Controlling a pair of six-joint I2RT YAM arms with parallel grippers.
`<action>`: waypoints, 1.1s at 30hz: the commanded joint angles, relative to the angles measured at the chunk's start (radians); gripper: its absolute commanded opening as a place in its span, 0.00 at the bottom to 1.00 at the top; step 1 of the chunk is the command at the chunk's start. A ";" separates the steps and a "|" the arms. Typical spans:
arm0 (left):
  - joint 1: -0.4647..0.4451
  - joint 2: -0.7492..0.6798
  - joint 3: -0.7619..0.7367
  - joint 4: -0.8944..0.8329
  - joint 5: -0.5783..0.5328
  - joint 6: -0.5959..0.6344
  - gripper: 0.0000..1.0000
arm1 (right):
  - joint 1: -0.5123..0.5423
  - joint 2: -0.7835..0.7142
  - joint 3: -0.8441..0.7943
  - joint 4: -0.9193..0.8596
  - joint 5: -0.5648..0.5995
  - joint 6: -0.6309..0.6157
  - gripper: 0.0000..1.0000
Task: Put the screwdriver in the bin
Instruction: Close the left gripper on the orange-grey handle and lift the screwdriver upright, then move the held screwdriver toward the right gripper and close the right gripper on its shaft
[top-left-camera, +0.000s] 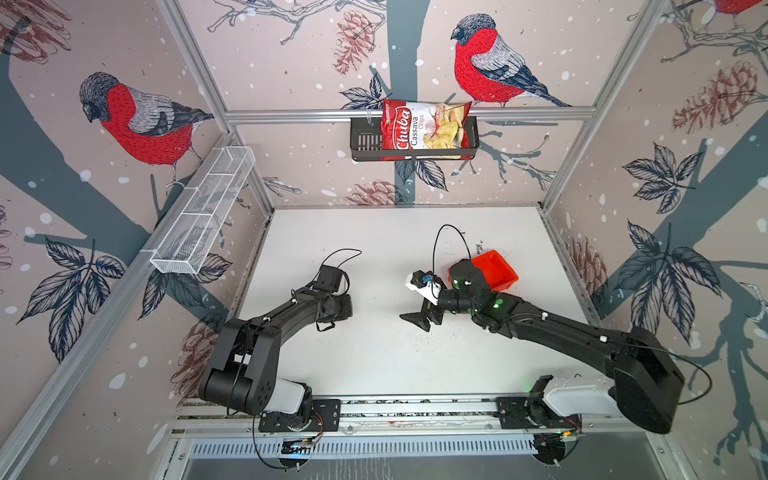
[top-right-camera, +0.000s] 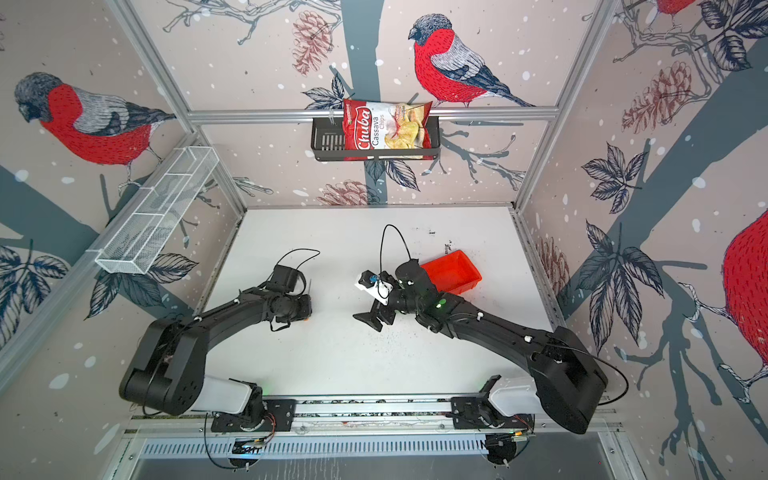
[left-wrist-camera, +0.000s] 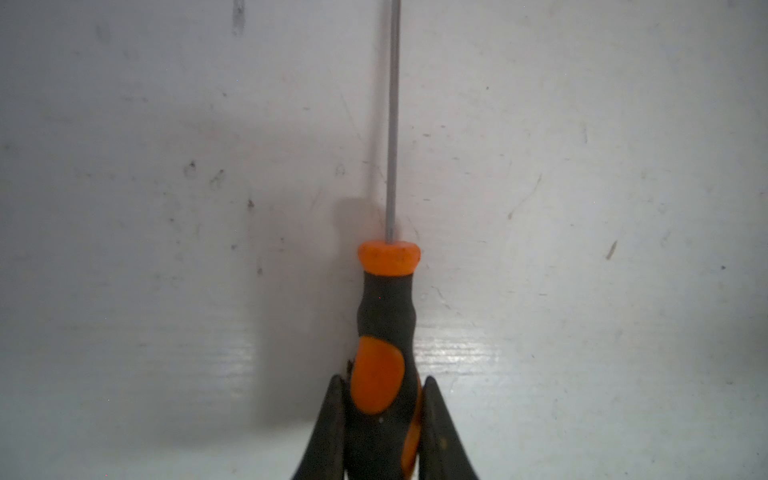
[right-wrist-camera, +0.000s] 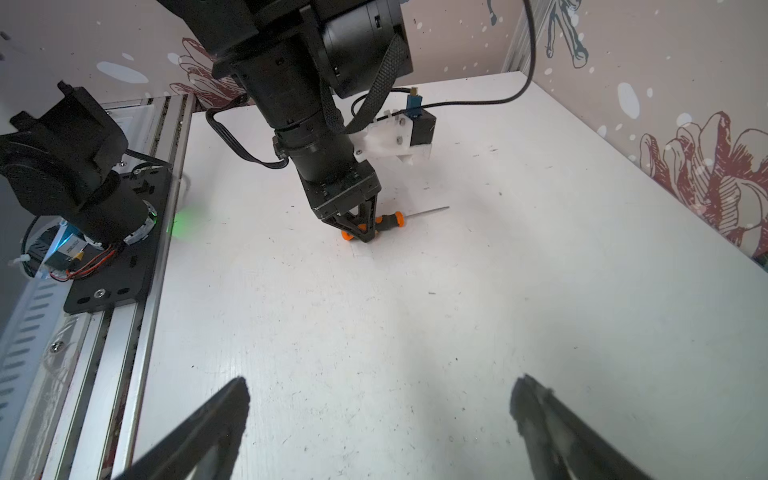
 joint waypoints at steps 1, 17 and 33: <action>-0.001 -0.028 -0.004 -0.025 -0.026 -0.014 0.03 | 0.005 -0.002 0.016 -0.005 0.001 -0.004 1.00; -0.003 -0.328 -0.063 0.237 -0.017 -0.015 0.02 | 0.007 0.021 0.138 0.004 0.068 0.213 1.00; -0.034 -0.461 -0.219 0.811 0.299 -0.109 0.02 | -0.040 0.039 0.235 0.249 0.000 0.621 1.00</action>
